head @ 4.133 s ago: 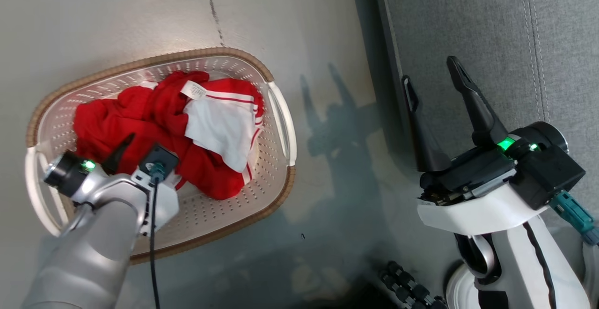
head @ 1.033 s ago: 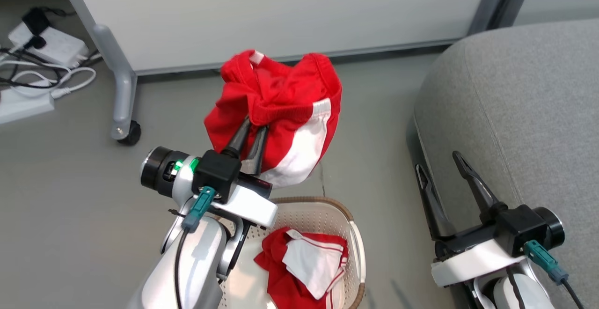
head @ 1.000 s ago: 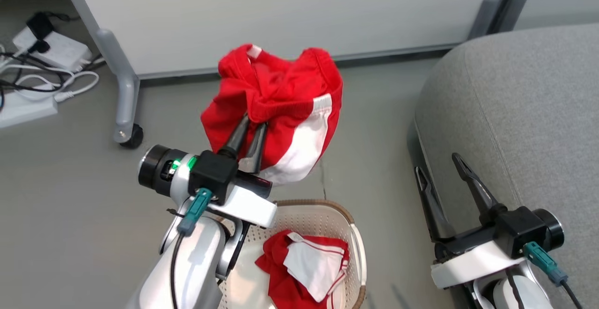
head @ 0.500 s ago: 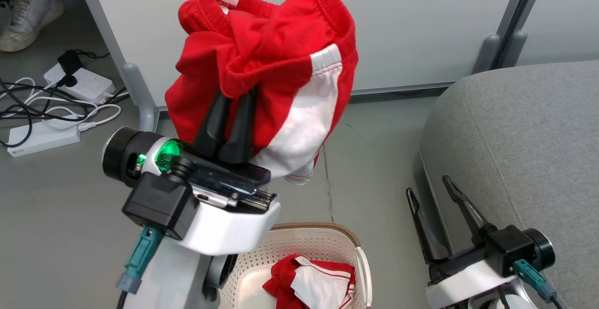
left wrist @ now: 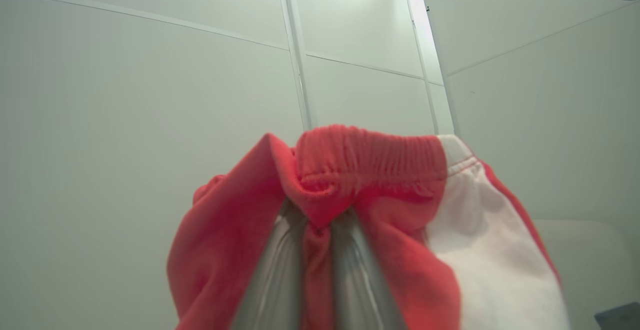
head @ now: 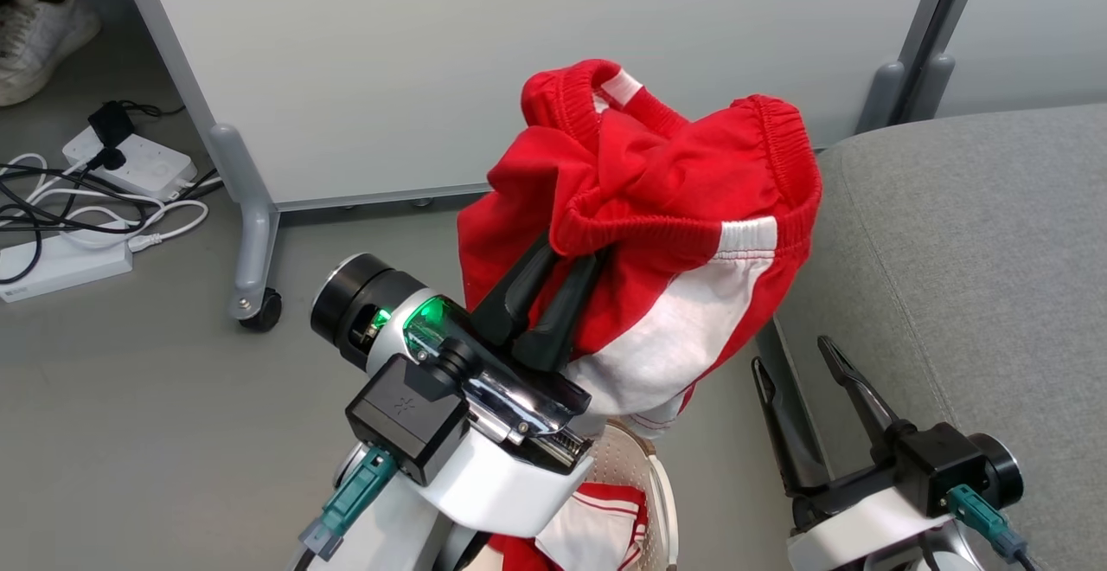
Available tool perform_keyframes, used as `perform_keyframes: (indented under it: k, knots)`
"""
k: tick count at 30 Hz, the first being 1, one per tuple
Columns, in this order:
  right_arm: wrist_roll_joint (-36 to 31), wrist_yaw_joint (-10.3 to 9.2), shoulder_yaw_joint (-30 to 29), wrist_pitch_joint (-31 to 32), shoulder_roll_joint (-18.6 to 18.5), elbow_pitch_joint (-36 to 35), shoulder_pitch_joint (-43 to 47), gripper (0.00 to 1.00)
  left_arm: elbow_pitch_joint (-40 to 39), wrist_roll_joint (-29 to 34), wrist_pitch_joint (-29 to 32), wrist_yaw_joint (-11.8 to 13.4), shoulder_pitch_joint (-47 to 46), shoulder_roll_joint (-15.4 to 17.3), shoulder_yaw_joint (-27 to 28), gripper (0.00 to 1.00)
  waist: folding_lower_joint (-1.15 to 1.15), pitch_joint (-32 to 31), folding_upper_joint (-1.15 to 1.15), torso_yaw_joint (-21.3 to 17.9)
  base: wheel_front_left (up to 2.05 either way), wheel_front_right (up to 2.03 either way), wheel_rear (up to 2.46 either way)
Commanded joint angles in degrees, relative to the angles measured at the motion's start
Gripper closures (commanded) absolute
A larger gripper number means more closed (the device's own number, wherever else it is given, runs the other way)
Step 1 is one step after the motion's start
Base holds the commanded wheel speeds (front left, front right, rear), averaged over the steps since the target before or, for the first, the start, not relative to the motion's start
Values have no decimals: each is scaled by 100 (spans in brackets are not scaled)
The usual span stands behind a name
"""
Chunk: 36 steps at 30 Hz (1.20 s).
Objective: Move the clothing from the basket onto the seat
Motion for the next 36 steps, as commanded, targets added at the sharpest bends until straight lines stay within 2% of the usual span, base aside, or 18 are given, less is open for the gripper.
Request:
perform_keyframes:
  k: [1, 4, 9, 15, 21, 25, 36]
  knots:
    - [79, 9, 42, -37, -12, -14, 38, 0, 41, -2, -4, -37, 32, 19, 52, 100, 0, 21, 0, -20, 0, 0, 0]
    - [252, 9, 58, -37, -13, -68, 40, 0, 97, 53, -4, -38, 27, 20, 103, 100, 0, 36, 0, -40, 0, 0, 0]
    - [1048, 9, 361, -37, -148, -318, 83, 0, 188, 137, -4, -83, 15, 19, 236, 100, 0, 69, 0, -95, 0, 0, 0]
    - [2149, 9, 1140, -36, -705, -864, 211, 0, 303, 231, -4, -161, -29, 19, 367, 100, 0, 126, 0, -114, 0, 0, 0]
    - [2811, 10, 1689, -35, -1154, -1667, 360, 0, 394, 318, -4, -210, -31, 17, 465, 100, 0, 166, 0, -116, 0, 0, 0]
    - [2799, 10, 1946, -32, -1296, -1861, 226, 0, 426, 321, -4, -215, 25, 18, 474, 100, 0, 161, 0, -131, 0, 0, 0]
    - [2364, 10, 2048, -32, -1136, -1667, -176, 0, 474, -15, -4, -302, 145, 19, -2, 100, 0, 115, 0, -58, 0, 0, 0]
